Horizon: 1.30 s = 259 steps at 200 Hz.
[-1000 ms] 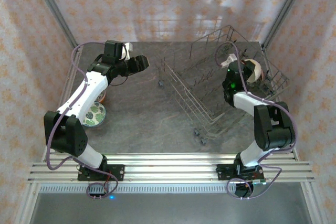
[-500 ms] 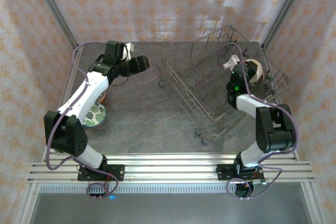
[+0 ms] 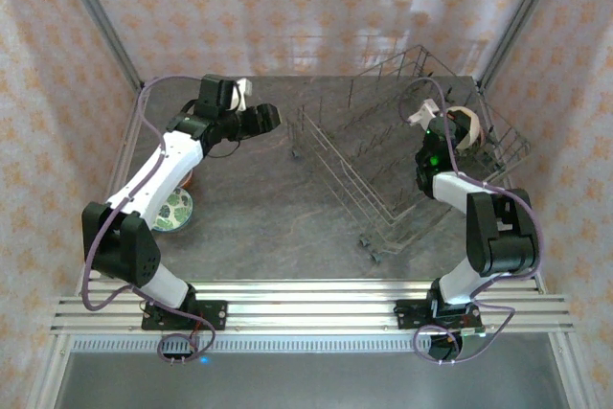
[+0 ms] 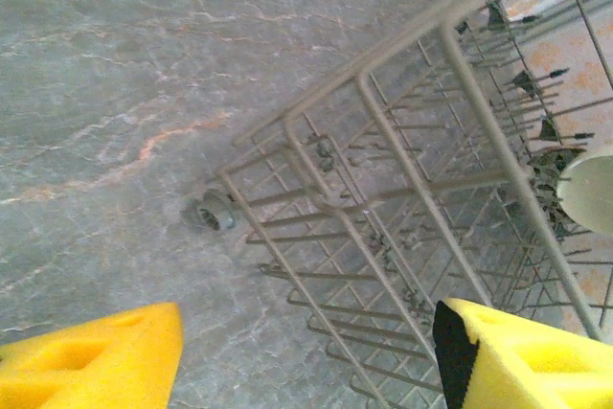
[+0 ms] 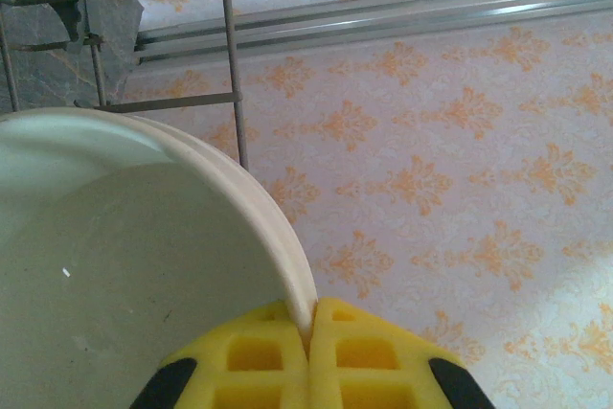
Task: Load the bowls into the dish rack
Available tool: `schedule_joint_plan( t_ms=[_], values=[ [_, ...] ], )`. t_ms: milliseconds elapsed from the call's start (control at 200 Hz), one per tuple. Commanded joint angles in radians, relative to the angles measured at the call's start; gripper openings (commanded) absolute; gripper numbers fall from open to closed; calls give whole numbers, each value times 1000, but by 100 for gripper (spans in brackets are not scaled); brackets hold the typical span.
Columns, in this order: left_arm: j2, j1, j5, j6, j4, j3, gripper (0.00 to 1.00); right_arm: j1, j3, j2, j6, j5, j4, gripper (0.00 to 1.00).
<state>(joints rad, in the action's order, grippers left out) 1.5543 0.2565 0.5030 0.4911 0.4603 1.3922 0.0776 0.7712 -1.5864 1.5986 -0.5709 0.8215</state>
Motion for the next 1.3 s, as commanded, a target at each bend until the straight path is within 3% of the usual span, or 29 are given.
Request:
schedule_joint_plan(
  t_ms=[0,365,941,1161,1291],
  values=[
    [-51,51,-47,0,15,60,72,-27,-5,-17,-5,19,-25,0],
    [75,120,20,49,-17,149,74,-27,8,-13,-18,12,-56,0],
    [236,133,162,219,-135,193,73,-27,2,11,-20,8,-72,0],
    [276,133,174,225,-136,227,59,-27,16,2,-10,9,-70,0],
    [286,133,164,197,-100,261,42,-33,22,-10,2,18,-64,0]
  ],
)
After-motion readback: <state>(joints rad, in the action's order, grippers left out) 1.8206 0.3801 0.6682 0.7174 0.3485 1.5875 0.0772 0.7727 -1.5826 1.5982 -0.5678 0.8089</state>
